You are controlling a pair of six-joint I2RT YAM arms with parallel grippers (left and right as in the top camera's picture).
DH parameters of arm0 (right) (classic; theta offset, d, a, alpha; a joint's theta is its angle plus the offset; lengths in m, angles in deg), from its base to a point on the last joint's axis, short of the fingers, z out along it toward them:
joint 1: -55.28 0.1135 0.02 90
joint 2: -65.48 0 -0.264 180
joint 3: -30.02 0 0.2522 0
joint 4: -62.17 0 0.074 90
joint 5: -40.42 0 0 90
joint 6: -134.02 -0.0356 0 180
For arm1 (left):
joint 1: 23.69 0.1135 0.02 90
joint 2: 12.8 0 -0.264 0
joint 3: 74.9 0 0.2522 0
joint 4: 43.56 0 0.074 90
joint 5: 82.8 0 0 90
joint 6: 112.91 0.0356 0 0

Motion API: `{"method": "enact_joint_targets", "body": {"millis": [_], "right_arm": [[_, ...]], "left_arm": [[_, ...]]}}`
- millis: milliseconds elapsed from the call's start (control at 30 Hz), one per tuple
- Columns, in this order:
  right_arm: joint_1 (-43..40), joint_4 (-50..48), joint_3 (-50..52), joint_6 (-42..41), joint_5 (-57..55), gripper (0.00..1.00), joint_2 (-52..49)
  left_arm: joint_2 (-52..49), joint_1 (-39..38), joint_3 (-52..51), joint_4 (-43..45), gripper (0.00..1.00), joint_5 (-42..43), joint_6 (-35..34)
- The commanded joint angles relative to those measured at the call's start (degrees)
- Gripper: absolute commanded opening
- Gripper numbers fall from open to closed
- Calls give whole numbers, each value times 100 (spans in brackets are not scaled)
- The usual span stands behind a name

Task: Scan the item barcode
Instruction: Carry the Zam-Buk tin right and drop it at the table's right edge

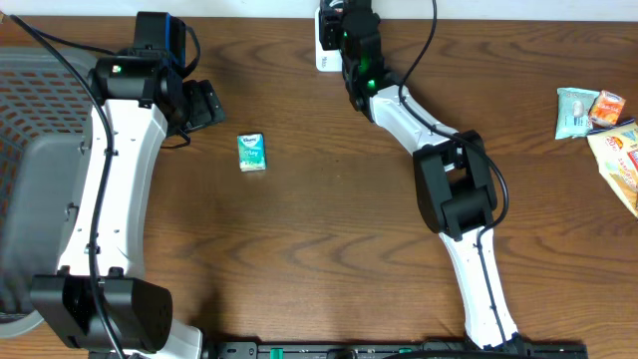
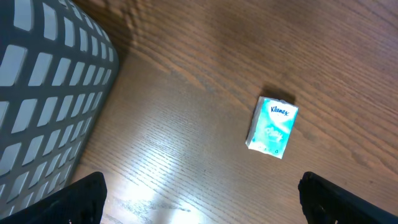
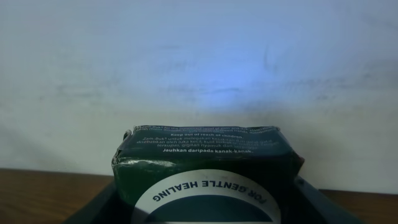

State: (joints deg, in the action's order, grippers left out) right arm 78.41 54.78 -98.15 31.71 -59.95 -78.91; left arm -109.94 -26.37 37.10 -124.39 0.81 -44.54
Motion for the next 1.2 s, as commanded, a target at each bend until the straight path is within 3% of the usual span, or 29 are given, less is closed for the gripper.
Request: {"method": "enact_joint_targets", "body": {"millis": [0,433,667,1033,1100,1133,1167], "right_arm": [[-61,-166,-39,83,-90,46,103],[-387,1165,-39,81,-105,43,883],[-1294,3193,-39,87,-179,42,1587],[-3112,5834,-31,555,-170,40,1478],[-3493,6186,-26,555,-136,43,1381],[-3587,6269,-22,555,-105,49,1351],[-3687,6354,-22,553,-61,60,1340]], "left_arm": [[-26,15,13,-20,98,-92,9],[-26,15,13,-20,98,-92,9],[-26,15,13,-20,98,-92,9],[-26,15,13,-20,98,-92,9],[-26,15,13,-20,98,-92,9],[-26,15,13,-20,98,-92,9],[-26,15,13,-20,98,-92,9]]}}
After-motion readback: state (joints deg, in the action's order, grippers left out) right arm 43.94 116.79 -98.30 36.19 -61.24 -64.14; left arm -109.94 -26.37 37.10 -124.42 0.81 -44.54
